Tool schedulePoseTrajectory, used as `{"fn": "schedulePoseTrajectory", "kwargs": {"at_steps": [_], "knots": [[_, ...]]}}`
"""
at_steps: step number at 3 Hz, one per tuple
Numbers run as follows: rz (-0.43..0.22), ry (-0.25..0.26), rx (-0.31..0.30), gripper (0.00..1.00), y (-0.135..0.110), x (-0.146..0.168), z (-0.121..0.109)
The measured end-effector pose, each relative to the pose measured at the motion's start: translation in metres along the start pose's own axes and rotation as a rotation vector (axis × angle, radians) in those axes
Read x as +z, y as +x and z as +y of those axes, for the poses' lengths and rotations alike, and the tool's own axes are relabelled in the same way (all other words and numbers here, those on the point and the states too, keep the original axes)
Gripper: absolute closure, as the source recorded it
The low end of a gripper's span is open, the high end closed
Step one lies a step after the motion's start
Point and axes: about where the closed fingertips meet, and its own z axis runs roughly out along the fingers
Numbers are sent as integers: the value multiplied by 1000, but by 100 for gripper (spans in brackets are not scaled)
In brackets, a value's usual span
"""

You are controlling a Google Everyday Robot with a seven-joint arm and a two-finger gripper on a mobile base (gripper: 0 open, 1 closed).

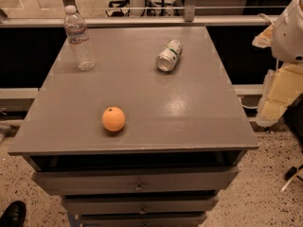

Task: Pick 7up can

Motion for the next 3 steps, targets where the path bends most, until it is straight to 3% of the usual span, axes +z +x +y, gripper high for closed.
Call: {"fn": "schedulePoseTrajectory", "kwargs": {"at_steps": [1, 2, 3], "knots": [[0, 0, 0, 0, 0, 0, 0], [-30, 10, 30, 0, -5, 15, -17], [-77, 19, 87, 0, -19, 45, -50]]}}
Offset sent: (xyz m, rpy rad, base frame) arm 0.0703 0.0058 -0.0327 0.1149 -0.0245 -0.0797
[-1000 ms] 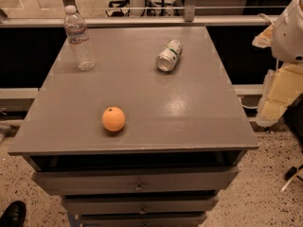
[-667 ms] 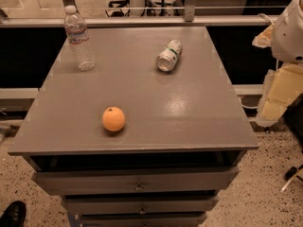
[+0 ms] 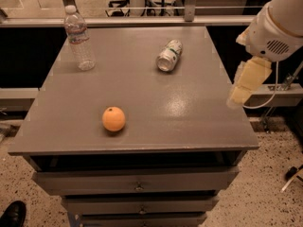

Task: Pick 7up can

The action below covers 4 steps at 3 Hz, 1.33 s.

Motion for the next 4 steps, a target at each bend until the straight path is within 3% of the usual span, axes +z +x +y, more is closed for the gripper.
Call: {"fn": "schedulePoseTrajectory", "kwargs": {"at_steps": [1, 2, 3, 4], "knots": [[-67, 5, 15, 0, -36, 46, -41], [-104, 4, 31, 0, -57, 70, -61], [-179, 13, -30, 0, -91, 96, -93], [-227, 27, -110, 0, -108, 107, -109]]}}
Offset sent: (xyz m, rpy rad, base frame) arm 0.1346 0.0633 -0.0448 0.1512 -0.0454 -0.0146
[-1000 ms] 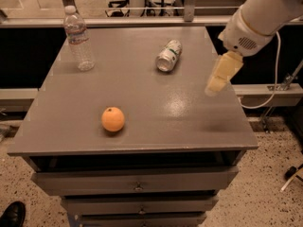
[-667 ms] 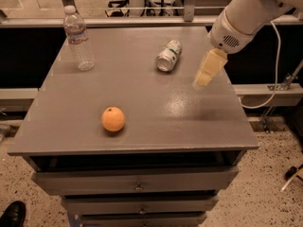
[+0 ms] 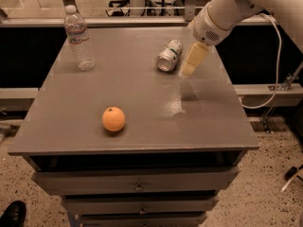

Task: Pick 7up can

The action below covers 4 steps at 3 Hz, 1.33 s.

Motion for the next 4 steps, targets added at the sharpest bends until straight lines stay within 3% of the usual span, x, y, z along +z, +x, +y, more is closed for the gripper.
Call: {"fn": "schedulePoseTrajectory", "kwargs": {"at_steps": [1, 2, 3, 4], "knots": [[-53, 9, -153, 0, -8, 8, -17], [-48, 3, -149, 0, -8, 11, -14], [-47, -11, -226, 0, -14, 12, -14], [-32, -6, -403, 0, -29, 14, -23]]}}
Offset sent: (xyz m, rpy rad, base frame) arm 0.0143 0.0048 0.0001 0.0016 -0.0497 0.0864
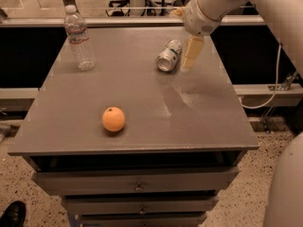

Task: Pick 7up can

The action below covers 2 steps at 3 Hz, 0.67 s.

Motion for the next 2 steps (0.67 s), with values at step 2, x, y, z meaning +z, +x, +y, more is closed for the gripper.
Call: {"fn": "schedulePoseTrajectory", "kwargs": {"at_steps": [2], "knots": [[126, -88, -401, 0, 16, 39, -19]]}}
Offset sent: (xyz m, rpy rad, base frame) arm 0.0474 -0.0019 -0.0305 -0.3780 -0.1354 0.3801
